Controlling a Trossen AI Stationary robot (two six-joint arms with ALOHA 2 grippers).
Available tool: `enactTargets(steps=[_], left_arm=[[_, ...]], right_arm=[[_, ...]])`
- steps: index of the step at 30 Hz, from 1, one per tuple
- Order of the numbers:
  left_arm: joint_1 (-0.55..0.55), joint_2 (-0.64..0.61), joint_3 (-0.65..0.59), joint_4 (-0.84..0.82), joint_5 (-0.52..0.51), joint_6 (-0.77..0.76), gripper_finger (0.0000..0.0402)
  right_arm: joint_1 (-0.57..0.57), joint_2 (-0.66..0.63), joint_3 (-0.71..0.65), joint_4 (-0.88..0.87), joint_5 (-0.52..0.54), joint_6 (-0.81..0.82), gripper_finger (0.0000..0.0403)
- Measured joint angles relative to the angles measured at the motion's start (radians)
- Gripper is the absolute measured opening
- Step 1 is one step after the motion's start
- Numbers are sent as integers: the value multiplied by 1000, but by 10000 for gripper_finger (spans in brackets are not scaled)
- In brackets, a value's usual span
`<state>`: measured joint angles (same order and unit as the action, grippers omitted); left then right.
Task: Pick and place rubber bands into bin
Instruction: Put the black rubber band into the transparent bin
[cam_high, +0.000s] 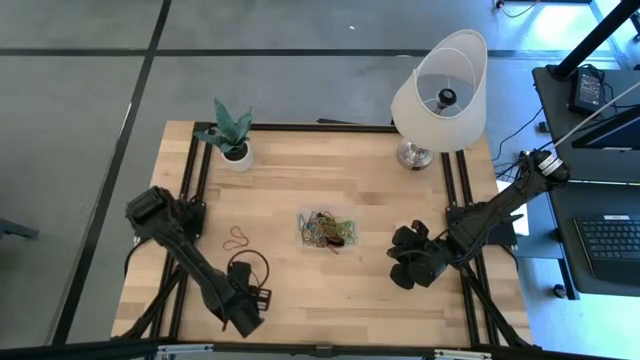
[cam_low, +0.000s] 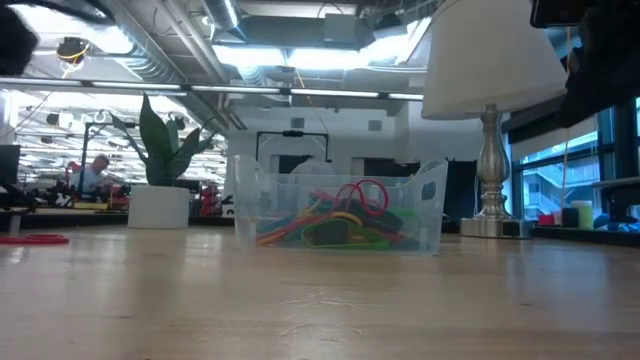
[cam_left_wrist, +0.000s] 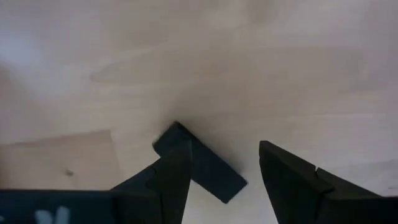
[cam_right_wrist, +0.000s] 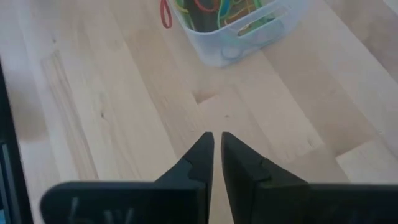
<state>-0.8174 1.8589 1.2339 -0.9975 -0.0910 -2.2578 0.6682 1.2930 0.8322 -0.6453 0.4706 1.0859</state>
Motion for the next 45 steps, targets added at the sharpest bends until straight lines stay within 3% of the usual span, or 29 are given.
enactTargets(steps=[8, 14, 18, 23, 27, 31, 39, 41, 45], left_arm=[[2, 88, 4, 6, 109, -60, 180], [2, 98, 5, -9, 120, -7, 174], [2, 100, 2, -47, 188, 43, 131], [2, 102, 1, -61, 226, 102, 19], [11, 90, 8, -68, 216, 159, 5], [44, 23, 61, -126, 57, 232, 5], [206, -130, 179, -147, -319, 744, 4], [269, -148, 220, -148, -340, 930, 4], [437, -157, 316, -90, -275, 1350, 4]], right_arm=[[0, 0, 0, 0, 0, -3, 35], [0, 0, 0, 1, 0, 2, 35], [0, 0, 0, 1, -1, 4, 35], [0, 0, 0, 6, -1, 4, 35], [0, 0, 0, 11, -1, 4, 35], [0, 0, 0, 13, 0, 3, 35], [-3, 0, 0, 21, 3, -9, 35], [-9, 0, 0, 22, 6, -20, 35], [-32, 1, 0, 35, 8, -17, 35]])
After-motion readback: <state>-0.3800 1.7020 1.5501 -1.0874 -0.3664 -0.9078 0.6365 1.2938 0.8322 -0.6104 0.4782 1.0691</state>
